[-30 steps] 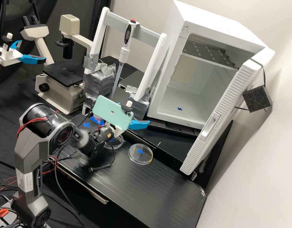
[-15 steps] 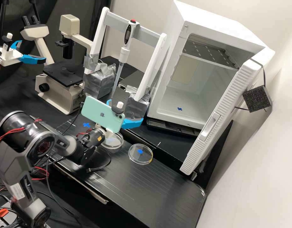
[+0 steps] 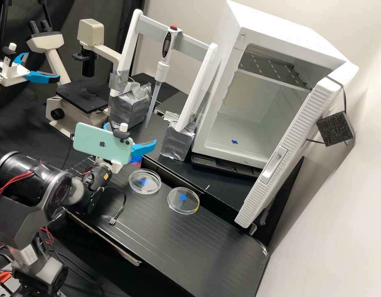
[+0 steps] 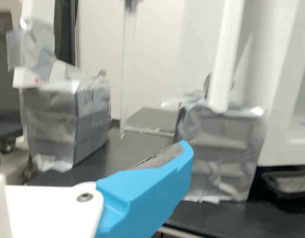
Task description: Open the bottle
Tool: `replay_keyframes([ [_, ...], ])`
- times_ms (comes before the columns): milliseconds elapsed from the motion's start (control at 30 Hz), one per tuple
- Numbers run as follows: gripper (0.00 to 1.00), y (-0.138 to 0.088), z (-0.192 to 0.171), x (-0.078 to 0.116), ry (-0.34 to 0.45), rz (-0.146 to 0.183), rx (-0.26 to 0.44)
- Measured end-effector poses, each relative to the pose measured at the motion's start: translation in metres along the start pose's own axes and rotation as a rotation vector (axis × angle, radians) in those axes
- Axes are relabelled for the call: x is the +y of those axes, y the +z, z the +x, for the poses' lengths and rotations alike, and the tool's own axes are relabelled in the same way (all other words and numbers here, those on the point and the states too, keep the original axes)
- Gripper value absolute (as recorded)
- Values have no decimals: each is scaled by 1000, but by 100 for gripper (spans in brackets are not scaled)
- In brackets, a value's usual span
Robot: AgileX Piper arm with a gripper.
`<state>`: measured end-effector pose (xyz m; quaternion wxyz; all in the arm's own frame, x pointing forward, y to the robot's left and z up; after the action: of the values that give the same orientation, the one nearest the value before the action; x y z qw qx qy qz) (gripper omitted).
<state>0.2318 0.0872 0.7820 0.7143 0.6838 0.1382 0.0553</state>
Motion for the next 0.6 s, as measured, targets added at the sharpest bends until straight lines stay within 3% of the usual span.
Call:
replay_keyframes([
  [533, 100, 7, 21, -10, -42, -9, -59],
  [567, 0, 7, 22, -10, -41, -9, -58],
  [600, 0, 7, 22, -11, -42, -9, -59],
])
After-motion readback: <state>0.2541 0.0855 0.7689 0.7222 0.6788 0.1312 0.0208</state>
